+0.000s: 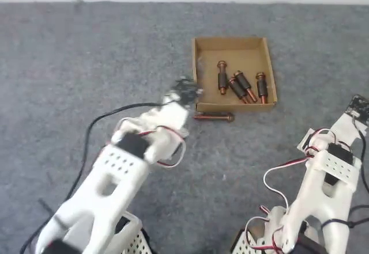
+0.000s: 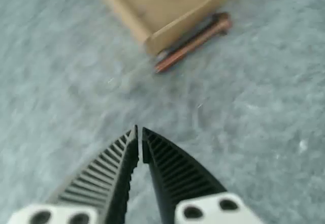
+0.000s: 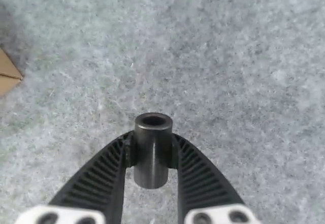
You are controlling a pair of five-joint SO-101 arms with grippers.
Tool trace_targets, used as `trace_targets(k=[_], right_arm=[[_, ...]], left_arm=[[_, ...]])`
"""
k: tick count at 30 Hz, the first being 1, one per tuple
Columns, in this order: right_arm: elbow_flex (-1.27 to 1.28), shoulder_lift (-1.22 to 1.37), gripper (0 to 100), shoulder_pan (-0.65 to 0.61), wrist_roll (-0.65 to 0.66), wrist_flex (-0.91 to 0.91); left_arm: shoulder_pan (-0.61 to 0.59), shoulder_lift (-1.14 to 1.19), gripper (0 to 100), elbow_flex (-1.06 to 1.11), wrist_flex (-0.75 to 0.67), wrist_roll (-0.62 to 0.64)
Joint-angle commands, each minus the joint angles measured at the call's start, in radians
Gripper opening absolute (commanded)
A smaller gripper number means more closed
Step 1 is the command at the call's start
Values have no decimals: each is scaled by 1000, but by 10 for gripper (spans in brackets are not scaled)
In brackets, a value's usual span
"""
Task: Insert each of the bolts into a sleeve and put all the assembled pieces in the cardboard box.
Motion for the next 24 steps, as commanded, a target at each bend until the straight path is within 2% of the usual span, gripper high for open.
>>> trace_targets(k=[1,3,6,10,16,24], right_arm=[[-8,-51,6,-13,-8,-19],[0,-51,6,-13,-8,-21],[5,-51,6,-15,-6,-30],[9,-51,6,-16,-5,-48],[9,-51,6,-58,-5,-48],[9,-51,6,-24,-9,-62]], left_arm=[[84,193,79,-79,-175,-58],[121,284,112,-74,-232,-172],[169,399,111,-73,-302,-328],[186,479,108,-113,-351,-442],[175,582,108,-160,-528,-454],[163,744,107,-360,-493,-454]])
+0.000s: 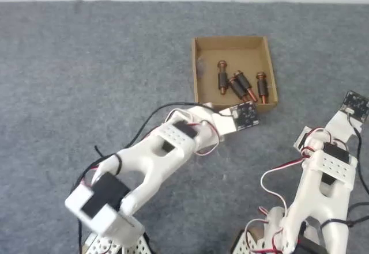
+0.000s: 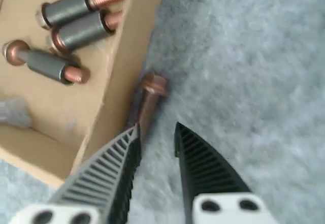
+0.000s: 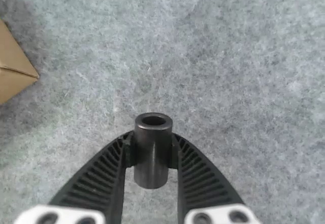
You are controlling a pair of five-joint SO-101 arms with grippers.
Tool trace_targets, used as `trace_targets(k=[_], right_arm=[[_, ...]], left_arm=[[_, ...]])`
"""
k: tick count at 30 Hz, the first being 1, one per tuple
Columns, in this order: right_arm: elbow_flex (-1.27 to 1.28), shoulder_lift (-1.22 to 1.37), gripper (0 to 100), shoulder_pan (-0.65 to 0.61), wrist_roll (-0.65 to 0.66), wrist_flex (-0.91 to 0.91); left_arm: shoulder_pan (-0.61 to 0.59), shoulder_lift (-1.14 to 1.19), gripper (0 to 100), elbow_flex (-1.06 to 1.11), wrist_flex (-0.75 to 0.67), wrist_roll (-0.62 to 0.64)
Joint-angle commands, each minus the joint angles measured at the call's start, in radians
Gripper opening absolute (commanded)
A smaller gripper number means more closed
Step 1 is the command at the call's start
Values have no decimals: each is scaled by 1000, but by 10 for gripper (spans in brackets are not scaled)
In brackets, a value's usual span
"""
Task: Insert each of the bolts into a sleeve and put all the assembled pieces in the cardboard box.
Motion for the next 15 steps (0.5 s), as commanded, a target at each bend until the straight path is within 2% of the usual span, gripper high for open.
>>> trace_targets(k=[1,8,15], right_arm=[[-9,-47,6,39,-9,-22],[-9,-47,6,53,-11,-24],[-9,-47,6,53,-11,-24]], left_arm=[[-21,46,107,-128,6,-6],[-26,118,107,-243,77,-6],[-29,270,107,-495,339,-26]])
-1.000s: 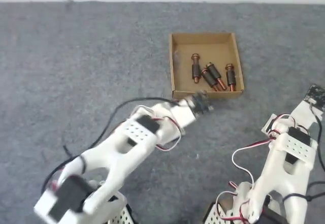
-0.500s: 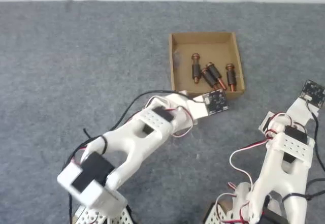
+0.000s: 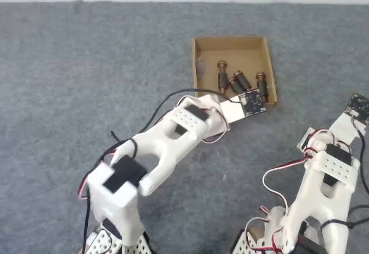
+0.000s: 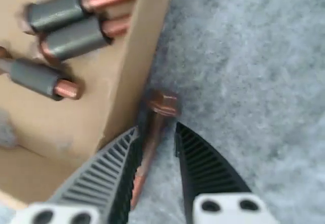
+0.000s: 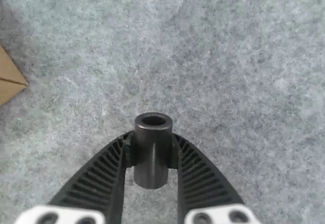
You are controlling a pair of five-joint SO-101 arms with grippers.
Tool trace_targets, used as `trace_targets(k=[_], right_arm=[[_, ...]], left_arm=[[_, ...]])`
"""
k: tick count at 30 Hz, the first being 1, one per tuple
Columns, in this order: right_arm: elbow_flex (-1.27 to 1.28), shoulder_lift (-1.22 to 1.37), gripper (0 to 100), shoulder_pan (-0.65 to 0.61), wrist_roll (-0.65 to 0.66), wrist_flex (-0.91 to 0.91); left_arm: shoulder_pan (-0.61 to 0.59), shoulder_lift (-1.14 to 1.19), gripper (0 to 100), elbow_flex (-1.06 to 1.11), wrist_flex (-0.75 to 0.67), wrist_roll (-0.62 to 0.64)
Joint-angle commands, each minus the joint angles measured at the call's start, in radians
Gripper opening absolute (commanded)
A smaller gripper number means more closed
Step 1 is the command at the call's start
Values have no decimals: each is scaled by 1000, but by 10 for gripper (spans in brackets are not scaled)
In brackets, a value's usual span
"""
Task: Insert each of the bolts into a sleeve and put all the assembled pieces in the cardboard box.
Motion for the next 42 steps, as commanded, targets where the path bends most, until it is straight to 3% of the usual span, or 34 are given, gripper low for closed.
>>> trace_targets(k=[1,17,24,28,42], right_arm=[[-9,-47,6,15,-11,-21],[-9,-47,6,13,-11,-21],[-9,-47,6,13,-11,-21],[-9,-47,6,12,-11,-21],[-9,-47,6,12,-9,-21]], left_arm=[[-12,63,107,-206,164,-51],[-5,288,110,-568,471,-103],[15,384,70,-691,644,-232],[17,393,11,-696,683,-233],[17,333,13,-631,789,-230]])
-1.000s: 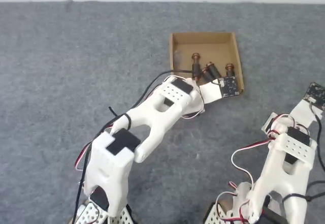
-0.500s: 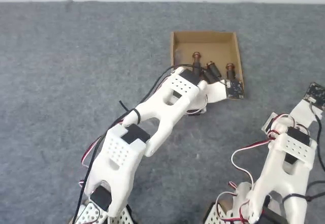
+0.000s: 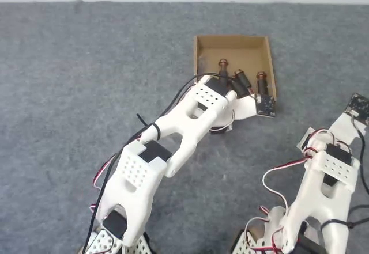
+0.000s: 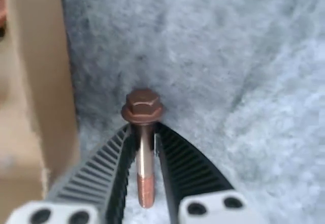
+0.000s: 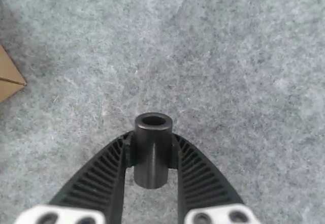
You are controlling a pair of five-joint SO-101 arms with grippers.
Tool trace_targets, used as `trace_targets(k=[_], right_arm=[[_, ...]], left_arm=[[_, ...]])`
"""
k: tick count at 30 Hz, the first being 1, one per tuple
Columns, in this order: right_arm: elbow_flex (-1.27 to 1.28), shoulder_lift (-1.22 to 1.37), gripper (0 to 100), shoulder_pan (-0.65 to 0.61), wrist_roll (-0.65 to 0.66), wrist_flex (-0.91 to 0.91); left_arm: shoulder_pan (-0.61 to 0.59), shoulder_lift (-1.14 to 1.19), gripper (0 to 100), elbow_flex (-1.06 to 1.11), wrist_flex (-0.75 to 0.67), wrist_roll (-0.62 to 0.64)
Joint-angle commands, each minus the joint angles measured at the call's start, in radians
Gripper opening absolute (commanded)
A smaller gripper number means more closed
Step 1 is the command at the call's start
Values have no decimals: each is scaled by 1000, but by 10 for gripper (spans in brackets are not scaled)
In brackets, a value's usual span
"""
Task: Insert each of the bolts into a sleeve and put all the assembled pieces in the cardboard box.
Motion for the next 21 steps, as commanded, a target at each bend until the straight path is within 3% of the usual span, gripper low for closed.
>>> trace_targets(k=[1,10,21], right_arm=[[-9,-47,6,12,-9,-21],[-8,-47,6,12,-9,-21],[-3,-47,6,12,-9,-19]], left_arm=[[3,-81,13,85,26,-2],[-2,-371,13,512,-236,91],[-15,-755,13,981,-474,305]])
